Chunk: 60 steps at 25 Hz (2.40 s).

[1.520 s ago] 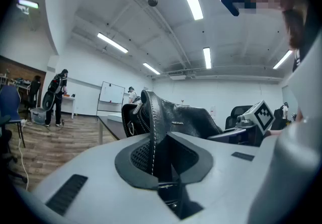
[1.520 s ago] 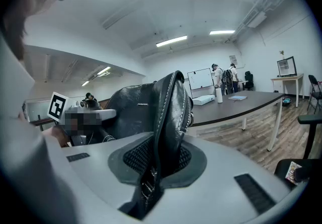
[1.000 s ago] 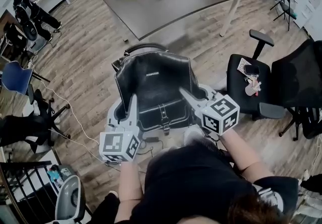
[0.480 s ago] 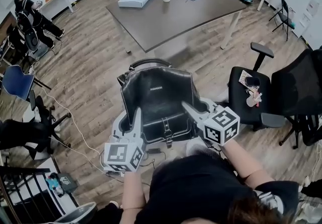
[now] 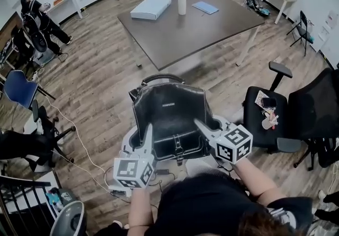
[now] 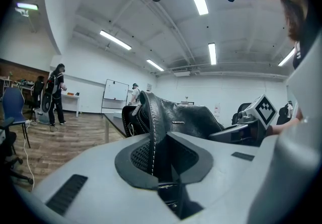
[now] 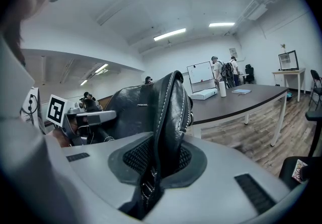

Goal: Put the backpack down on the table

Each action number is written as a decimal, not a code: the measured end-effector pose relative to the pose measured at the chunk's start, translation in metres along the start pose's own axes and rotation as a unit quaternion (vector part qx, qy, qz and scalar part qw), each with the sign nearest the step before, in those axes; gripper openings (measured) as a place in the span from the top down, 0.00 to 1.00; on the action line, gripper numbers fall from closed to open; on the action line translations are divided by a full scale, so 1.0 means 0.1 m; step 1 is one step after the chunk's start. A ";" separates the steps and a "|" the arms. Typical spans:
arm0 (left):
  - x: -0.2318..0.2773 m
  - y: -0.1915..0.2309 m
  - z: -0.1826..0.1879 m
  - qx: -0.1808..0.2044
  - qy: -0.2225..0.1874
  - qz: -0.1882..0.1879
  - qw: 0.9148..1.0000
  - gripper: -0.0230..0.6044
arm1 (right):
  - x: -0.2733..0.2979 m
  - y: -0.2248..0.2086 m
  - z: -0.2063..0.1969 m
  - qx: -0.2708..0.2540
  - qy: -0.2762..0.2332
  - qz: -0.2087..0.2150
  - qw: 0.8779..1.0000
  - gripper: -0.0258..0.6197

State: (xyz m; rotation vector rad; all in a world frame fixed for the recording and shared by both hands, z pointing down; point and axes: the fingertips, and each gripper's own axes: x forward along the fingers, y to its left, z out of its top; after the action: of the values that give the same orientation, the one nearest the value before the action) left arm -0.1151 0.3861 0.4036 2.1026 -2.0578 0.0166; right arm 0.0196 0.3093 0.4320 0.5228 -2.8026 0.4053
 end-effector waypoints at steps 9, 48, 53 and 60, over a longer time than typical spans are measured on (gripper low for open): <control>0.61 0.19 0.24 0.018 0.002 0.021 1.000 0.86 | 0.41 -0.50 0.33 0.005 -0.009 0.019 1.000 0.86; 3.06 0.76 1.42 0.064 -0.044 -0.023 0.997 0.86 | 1.52 -2.37 1.91 -0.011 -0.072 -0.015 0.997 0.86; 3.45 1.07 1.60 0.067 -0.057 -0.044 0.995 0.86 | 1.89 -2.59 2.16 -0.018 -0.083 -0.037 0.996 0.86; 3.97 1.37 1.79 0.060 -0.060 -0.079 0.993 0.86 | 2.25 -2.88 2.41 -0.020 -0.084 -0.072 0.994 0.86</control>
State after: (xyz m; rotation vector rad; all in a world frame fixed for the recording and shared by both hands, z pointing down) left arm -0.2614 -0.0346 0.3050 2.3886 -1.9932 -0.0096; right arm -0.1209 -0.0953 0.3401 0.7799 -2.9010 0.2868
